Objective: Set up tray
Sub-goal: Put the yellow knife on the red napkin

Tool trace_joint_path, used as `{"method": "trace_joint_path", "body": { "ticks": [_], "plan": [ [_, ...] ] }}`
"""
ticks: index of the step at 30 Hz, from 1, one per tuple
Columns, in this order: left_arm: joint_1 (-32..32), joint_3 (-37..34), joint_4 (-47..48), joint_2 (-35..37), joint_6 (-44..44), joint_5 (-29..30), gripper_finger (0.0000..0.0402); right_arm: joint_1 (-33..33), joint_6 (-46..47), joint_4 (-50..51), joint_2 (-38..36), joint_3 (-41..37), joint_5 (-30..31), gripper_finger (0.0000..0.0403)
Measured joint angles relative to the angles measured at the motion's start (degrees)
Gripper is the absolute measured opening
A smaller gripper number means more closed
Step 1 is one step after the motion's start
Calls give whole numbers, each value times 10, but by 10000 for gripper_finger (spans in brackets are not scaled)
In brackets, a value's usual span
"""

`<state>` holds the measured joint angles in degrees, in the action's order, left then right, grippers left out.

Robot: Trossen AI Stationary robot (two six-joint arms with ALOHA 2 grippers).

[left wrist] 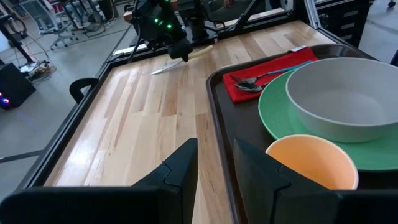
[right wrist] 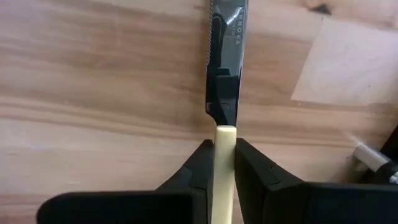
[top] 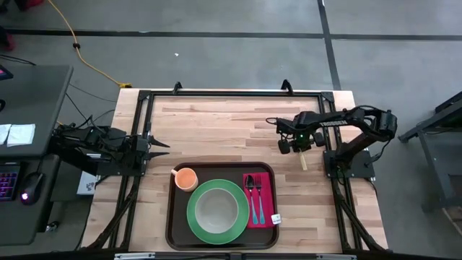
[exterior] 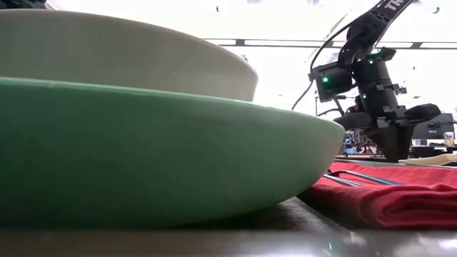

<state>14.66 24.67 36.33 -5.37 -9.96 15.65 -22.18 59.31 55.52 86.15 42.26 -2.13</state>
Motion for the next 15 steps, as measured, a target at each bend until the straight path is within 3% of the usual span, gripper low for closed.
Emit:
{"method": "trace_joint_path", "body": {
  "ticks": [15],
  "plan": [
    [0, 0, 2, 0, 0, -1, 136, 56, 59, 12, -32, 0, -19, 30]
  ]
}}
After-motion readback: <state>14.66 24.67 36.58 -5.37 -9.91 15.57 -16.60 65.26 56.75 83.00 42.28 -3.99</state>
